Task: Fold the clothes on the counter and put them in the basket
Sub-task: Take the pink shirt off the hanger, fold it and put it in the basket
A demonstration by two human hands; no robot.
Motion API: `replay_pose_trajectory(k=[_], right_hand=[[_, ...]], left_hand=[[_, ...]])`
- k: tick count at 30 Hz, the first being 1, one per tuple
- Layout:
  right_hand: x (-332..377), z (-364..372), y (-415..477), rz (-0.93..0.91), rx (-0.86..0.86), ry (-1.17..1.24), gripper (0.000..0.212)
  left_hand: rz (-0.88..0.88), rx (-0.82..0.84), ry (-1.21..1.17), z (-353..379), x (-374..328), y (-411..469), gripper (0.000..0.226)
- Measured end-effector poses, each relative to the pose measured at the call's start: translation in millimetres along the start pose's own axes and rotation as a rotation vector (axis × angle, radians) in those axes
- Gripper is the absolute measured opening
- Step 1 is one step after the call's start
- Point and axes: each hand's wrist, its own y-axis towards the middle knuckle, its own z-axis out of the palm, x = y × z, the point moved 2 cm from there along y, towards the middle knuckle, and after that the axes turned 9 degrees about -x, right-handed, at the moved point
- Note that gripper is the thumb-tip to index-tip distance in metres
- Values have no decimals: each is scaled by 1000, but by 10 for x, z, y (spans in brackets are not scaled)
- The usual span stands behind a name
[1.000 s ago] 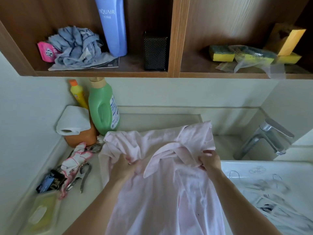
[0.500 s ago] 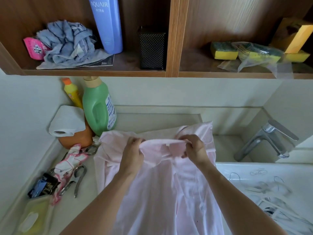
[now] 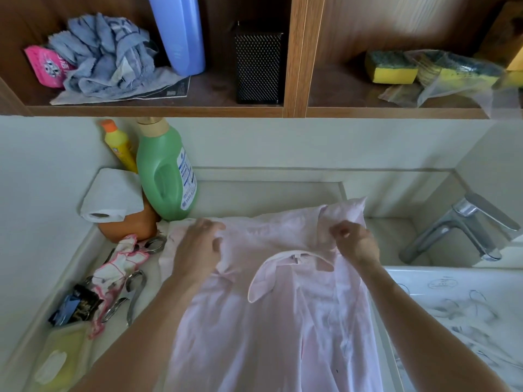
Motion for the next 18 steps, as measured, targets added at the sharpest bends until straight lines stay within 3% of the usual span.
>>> replay_pose_trajectory(k=[2,5,8,12,14,16,18], right_hand=[[41,-1,175,90,-118,99,38],[3,73,508,312,-136,270,56],[-54,95,747,283,-22,258,38],[-246,-133,754,277,-233,323,23],[-440,-111,694,404,-151,326,26],[-608,-44,634,587,16,379,33],[-655,-88,639,548,39,268,40]], left_hand=[[7,-44,169,-18,262,148,54],[-236,160,259,30,636,248,77],[-332,187,31,75,842,210,54],[-404,-13,-116,21,962,42,32],[-478,-3,-111,73,972,-49,23],[-556,51,-79,121,983,-119,27],[-583,185,-72,112,994,-167,49]])
